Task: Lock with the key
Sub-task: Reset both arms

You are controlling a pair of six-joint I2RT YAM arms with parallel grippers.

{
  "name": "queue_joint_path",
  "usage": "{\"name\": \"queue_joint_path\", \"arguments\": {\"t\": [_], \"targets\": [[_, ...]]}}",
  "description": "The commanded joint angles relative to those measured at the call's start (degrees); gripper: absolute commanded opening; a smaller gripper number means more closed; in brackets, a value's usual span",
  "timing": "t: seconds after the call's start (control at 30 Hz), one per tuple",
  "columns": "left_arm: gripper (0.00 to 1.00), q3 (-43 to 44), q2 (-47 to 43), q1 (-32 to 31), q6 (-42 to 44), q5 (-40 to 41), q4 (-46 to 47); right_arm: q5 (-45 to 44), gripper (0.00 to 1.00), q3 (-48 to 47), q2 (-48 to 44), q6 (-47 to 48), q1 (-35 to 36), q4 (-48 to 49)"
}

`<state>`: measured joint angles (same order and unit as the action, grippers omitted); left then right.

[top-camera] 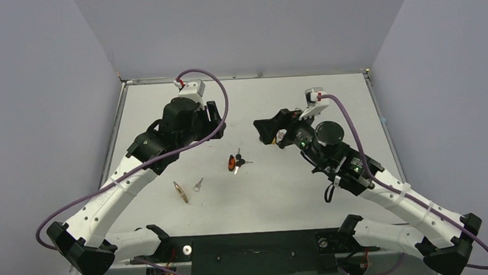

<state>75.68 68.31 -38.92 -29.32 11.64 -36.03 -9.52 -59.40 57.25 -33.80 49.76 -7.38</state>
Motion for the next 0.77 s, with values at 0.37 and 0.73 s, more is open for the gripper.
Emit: {"name": "queue_joint_path", "arguments": {"t": [0.37, 0.73], "targets": [[0.54, 1.3, -3.6, -0.4, 1.8, 3.3, 2.0, -5.8, 0.84, 4.4, -6.5, 1.1, -1.0, -3.3], [0.55, 1.3, -3.7, -0.3, 1.5, 4.6, 0.5, -5.4, 0.84, 4.3, -6.0, 1.0, -1.0, -2.9]]}}
